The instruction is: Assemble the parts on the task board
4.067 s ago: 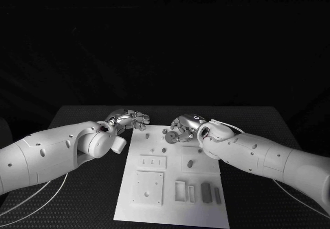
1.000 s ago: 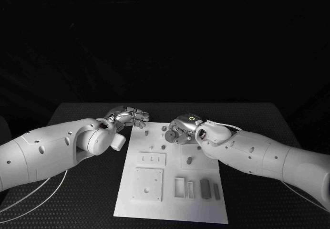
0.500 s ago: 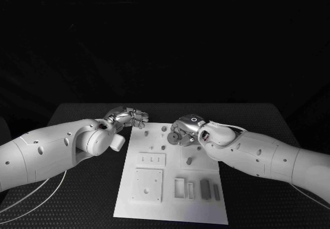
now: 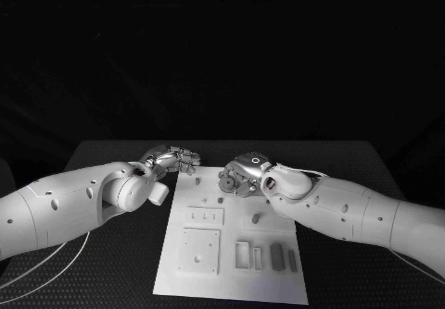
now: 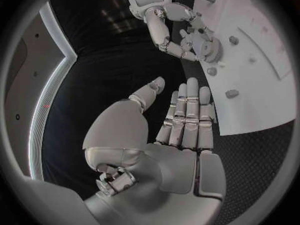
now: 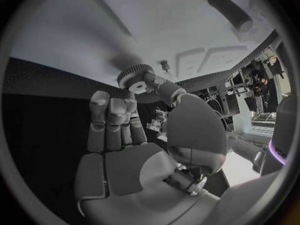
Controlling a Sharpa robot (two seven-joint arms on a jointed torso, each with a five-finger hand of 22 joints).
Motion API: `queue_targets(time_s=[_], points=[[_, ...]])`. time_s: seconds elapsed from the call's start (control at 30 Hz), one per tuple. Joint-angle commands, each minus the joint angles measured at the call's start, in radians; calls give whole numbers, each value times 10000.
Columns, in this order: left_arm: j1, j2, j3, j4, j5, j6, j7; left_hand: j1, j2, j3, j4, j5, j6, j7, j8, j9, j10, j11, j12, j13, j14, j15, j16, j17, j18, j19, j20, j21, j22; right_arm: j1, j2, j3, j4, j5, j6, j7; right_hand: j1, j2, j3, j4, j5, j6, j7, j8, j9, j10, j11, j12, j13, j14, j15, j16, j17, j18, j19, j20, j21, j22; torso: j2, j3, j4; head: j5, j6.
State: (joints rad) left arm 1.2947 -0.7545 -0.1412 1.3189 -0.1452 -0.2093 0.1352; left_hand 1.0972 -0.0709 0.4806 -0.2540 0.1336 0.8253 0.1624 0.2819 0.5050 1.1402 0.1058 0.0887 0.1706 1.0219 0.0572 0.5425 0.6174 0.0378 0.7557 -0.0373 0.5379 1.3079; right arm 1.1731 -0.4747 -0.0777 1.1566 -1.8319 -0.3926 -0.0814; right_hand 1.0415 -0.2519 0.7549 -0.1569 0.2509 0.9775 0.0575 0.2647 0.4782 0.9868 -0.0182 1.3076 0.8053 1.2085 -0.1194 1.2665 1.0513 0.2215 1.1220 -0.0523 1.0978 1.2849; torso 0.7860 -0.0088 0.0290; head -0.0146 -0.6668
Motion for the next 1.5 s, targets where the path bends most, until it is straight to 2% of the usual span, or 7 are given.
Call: queue_targets(time_s=[0.03,0.17,0.27,0.43,0.6,1.07,1.5], points=[[11,26,8,7,-33,-64,91,-78,9,36,4,-59,-32,-16,-27,15,18,36,-40,12,-6,31,-50,10,1,-65,-20,59,124,-2,91,4,43,-356,-351,-205,19,-72,2,65,-62,742,350,605,282,78,21,-51,-10,89,13,-62,-18,403,66,-11,50,-17,-7,-12,28,-9,18],[11,41,8,-10,-33,-91,111,-80,7,35,5,-58,-35,-16,-29,14,16,38,-44,12,-5,31,-50,10,2,-66,-20,60,124,-8,278,4,-64,-403,-357,-328,60,-113,62,130,-217,741,347,596,289,99,21,-78,-8,113,11,-81,-27,403,88,-32,48,-34,0,-19,24,-26,25],[11,73,8,-27,-33,-89,116,-81,3,35,6,-57,-39,-16,-31,14,13,43,-47,12,-4,31,-50,11,2,-66,-20,60,124,-22,415,4,-201,-426,-366,-391,71,-131,88,174,-348,734,351,586,294,107,21,-98,-4,121,10,-98,-32,403,94,-42,44,-45,2,-45,41,-37,53],[11,96,9,-47,-33,-92,118,-81,5,36,7,-55,-41,-16,-33,14,12,45,-50,12,-3,30,-51,12,2,-66,-21,60,123,-59,573,3,-323,-471,-366,-437,73,-140,95,184,-367,732,352,583,295,108,21,-104,-3,123,10,-101,-32,403,95,-44,42,-48,2,-36,61,9,46],[11,97,9,-54,-33,-103,116,-82,5,37,8,-53,-43,-15,-34,14,12,48,-53,13,-3,30,-52,12,3,-66,-21,61,123,-70,771,2,-445,-473,-314,-432,82,-143,110,194,-381,728,352,579,296,110,21,-109,-2,126,10,-105,-33,403,97,-46,41,-52,6,-61,67,24,51],[12,156,10,-82,-33,-106,119,-84,0,37,9,-51,-45,-11,-36,15,14,53,-58,16,-3,31,-54,14,3,-68,-21,61,122,-116,1071,-26,-964,-600,-88,-426,70,-186,125,226,-395,695,364,554,294,100,32,-135,0,120,20,-128,-39,403,84,-45,26,-63,10,-43,62,76,123],[12,189,10,-104,-33,-108,116,-84,-4,37,9,-49,-46,-6,-38,16,15,56,-63,18,-3,31,-56,15,4,-69,-21,62,122,-138,1249,-59,-1222,-611,-6,-422,120,-184,161,211,-443,660,376,530,292,85,43,-154,6,113,29,-148,-44,403,67,-46,14,-72,9,-30,56,127,93]])
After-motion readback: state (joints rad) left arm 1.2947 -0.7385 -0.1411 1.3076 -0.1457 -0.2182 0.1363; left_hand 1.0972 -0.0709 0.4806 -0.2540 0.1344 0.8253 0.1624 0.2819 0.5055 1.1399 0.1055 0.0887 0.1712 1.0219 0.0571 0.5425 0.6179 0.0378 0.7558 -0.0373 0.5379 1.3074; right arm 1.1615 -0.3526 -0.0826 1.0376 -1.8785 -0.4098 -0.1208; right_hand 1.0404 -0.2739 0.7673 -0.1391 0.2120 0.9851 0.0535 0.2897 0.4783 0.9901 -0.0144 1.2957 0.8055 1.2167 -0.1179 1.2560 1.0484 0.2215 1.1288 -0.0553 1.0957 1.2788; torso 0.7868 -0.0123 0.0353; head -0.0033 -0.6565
